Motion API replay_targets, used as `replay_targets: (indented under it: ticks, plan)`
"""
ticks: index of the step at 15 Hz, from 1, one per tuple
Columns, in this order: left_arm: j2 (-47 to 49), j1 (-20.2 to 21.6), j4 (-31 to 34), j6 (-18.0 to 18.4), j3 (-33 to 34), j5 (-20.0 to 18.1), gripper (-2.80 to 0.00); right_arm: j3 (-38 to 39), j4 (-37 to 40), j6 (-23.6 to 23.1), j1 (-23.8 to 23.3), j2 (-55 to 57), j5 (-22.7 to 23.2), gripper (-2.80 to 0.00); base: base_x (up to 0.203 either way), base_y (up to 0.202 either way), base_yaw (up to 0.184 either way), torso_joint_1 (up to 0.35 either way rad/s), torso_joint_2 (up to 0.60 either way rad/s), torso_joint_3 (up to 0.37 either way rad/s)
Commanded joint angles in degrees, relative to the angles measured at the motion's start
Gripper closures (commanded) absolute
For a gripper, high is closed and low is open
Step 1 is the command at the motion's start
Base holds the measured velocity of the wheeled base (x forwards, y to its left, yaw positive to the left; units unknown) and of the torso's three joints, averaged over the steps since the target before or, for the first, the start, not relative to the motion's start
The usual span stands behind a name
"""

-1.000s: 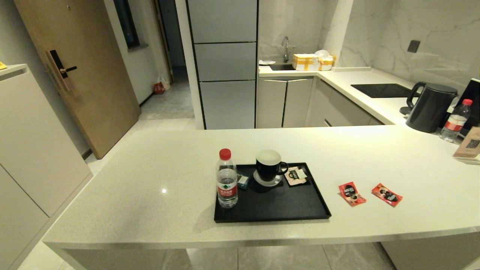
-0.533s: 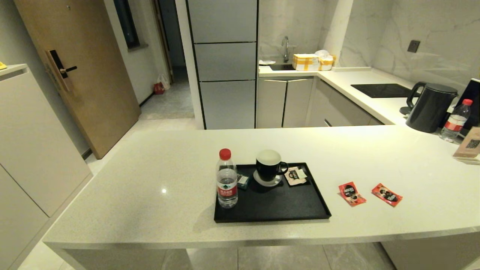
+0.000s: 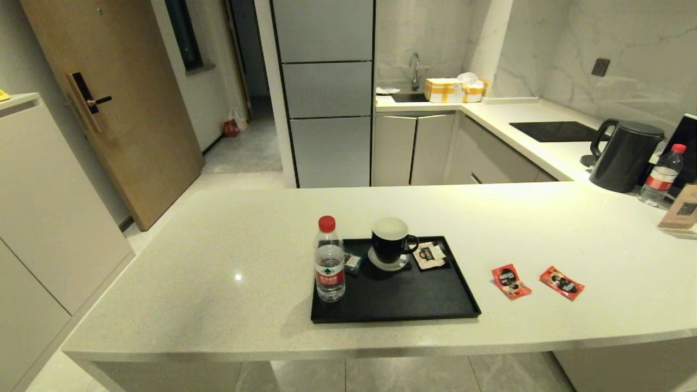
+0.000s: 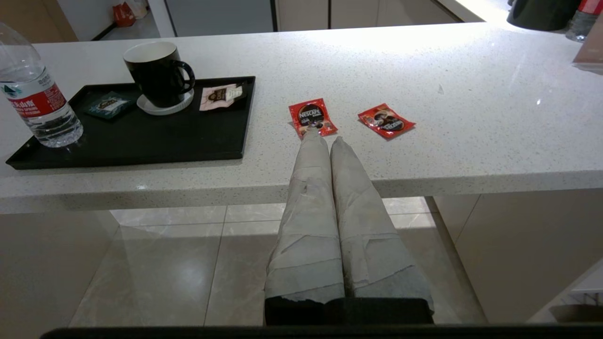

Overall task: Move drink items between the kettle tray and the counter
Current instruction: Return the tea bag to its original position

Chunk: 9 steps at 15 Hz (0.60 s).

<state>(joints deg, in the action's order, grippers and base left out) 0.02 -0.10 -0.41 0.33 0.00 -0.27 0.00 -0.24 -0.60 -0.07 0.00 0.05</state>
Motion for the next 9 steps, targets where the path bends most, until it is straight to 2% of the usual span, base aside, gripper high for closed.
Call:
replay_targets:
  ticks: [1,9]
  plan:
    - [-0.02,0.01,-0.02,0.02,0.08,0.00,0.00,0.00,-0.02,-0.02,-0.01,0.00,0.04,0.00,0.000,0.000,0.000,0.000,0.00,0.000]
    - [-0.02,0.01,-0.02,0.02,0.00,0.00,0.00,0.00,-0.02,-0.02,-0.01,0.00,0.04,0.00,0.000,0.000,0.000,0.000,0.00,0.000]
